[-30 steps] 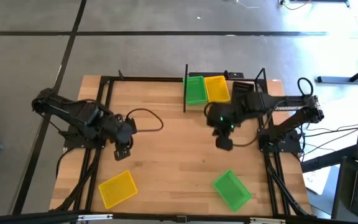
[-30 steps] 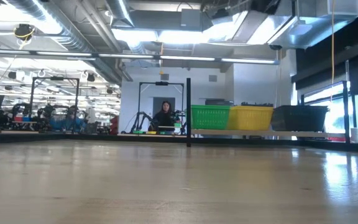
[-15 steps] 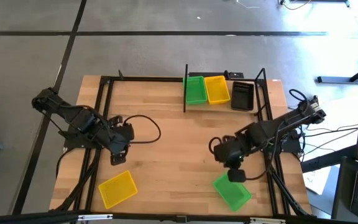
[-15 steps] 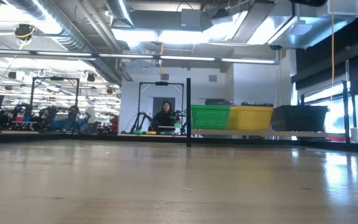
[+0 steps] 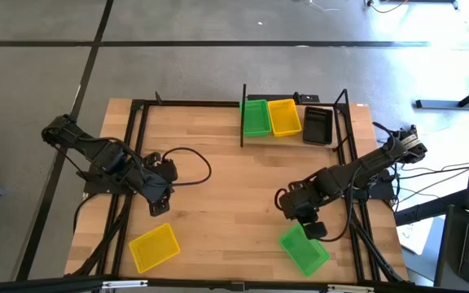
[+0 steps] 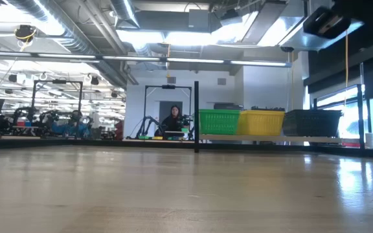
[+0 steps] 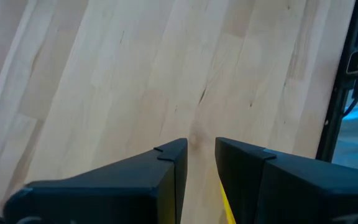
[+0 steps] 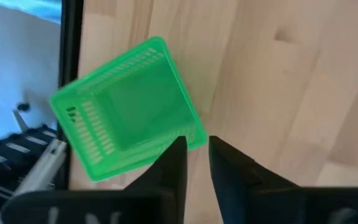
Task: Stack baskets on shelf by color
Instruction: Stack the green bin on the green bin on the shelf
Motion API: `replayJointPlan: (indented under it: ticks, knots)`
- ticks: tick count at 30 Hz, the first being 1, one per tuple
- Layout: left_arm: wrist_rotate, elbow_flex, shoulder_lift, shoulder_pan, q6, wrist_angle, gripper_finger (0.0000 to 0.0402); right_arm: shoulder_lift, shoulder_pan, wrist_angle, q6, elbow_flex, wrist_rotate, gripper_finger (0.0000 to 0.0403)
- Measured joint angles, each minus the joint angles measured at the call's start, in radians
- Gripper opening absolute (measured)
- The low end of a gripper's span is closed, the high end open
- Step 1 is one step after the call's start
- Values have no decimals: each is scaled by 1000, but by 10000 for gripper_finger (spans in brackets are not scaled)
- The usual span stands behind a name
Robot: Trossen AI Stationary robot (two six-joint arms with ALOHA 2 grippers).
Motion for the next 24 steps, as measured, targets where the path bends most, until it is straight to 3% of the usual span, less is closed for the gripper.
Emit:
replayJointPlan:
  ticks: [8, 13, 24]
  knots:
    - [-10, 0, 0, 0, -50, 0, 74, 0, 6, 229, -223, -152, -30, 78]
    - [-20, 0, 0, 0, -50, 0, 74, 0, 6, 358, -231, -242, -85, 78]
    - [-39, 0, 0, 0, -50, 0, 74, 0, 8, 488, -290, -384, -54, 78]
